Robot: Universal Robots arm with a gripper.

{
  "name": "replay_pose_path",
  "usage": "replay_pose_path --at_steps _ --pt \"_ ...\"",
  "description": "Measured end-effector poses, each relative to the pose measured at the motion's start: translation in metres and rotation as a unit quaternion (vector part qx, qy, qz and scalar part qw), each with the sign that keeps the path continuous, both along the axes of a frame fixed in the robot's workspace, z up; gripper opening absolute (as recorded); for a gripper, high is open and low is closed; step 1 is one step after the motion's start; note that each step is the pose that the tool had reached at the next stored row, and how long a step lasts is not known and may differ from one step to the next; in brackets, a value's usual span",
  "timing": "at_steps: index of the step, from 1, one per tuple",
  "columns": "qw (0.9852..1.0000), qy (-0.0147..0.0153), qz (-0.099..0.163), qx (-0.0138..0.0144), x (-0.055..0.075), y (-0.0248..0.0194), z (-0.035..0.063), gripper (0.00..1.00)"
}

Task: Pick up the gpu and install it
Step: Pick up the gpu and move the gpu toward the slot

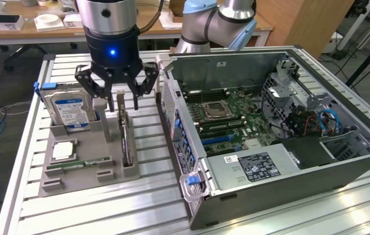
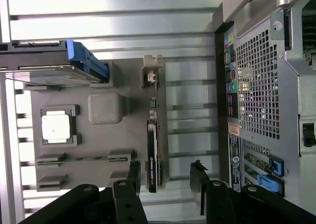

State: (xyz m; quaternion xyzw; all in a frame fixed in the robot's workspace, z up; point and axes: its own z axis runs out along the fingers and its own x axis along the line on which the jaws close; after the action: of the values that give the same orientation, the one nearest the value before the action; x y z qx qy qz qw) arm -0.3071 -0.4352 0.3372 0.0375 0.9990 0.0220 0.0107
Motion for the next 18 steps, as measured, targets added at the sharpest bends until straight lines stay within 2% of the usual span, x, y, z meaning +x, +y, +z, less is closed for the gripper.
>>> replay_pose_path --at_steps 6,18 --pt "1.0000 -0.0001 0.000 0.0001 0.000 -0.0037 -0.0018 0.53" --pt "1.0000 0.0000 0.000 0.0000 0.000 -0.0038 -0.0155 0.53"
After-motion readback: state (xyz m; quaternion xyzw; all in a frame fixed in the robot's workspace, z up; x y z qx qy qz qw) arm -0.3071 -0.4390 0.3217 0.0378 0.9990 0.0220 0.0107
